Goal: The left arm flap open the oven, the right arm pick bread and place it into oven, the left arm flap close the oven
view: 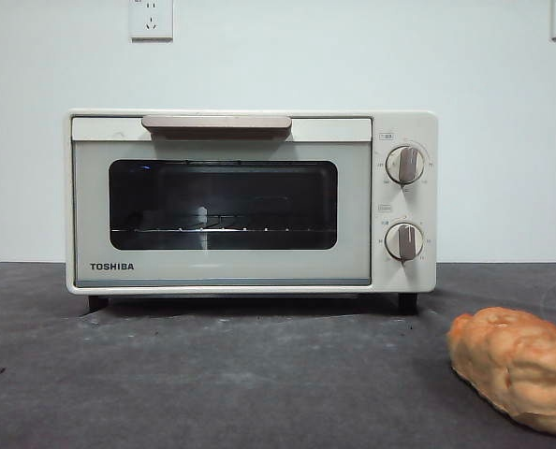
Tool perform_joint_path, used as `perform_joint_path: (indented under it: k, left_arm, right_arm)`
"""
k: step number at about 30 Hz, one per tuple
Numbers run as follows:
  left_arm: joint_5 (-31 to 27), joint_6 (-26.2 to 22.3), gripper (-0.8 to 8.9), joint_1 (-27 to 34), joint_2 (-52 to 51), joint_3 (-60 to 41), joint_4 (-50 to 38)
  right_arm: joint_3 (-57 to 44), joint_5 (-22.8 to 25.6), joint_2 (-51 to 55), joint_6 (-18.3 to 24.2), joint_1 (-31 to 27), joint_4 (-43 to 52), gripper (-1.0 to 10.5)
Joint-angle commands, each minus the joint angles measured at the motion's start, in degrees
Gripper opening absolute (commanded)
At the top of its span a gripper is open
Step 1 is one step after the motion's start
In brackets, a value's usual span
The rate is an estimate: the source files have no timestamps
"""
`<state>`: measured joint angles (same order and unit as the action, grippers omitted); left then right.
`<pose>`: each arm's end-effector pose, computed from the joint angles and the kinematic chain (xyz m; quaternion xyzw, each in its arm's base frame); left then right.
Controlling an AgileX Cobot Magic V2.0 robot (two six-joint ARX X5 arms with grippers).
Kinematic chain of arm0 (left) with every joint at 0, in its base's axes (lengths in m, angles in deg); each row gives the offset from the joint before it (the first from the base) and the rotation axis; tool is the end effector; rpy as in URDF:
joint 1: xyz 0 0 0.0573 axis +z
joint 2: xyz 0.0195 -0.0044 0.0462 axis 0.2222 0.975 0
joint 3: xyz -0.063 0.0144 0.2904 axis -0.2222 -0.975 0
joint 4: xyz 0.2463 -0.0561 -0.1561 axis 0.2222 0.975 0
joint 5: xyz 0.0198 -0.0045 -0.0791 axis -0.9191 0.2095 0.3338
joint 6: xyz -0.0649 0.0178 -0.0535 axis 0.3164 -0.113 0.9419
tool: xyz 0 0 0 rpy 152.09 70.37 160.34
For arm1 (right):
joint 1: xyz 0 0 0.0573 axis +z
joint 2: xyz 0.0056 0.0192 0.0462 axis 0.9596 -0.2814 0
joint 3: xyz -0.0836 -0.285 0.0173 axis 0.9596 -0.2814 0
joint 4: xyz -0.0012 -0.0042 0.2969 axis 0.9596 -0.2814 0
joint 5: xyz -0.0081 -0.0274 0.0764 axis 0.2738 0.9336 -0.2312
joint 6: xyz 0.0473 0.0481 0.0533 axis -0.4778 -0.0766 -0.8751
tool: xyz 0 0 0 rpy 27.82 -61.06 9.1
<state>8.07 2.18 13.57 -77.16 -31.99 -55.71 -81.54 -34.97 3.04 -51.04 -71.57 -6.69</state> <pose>0.1501 -0.0053 0.1531 -0.2084 0.0825 -0.0276 0.9742 0.1502 0.0171 0.1476 0.1545 0.0882 0.0845 0.9804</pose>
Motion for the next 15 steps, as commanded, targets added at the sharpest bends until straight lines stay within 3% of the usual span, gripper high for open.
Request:
perform_joint_path:
  k: [1,10,15]
  left_arm:
    - [0.9,4.7,0.17,0.0,-0.1,2.5,0.7]
    - [2.3,5.0,0.17,0.0,3.3,14.8,5.5]
    - [5.8,-1.1,0.17,0.0,9.5,23.6,9.8]
  right_arm:
    - [1.8,-0.2,0.1,-5.0,-0.1,0.1,0.1]
    - [12.5,-0.9,-1.4,-5.1,-0.1,-2.3,0.1]
    - [21.2,-4.1,-6.4,-3.0,-0.1,-7.0,0.1]
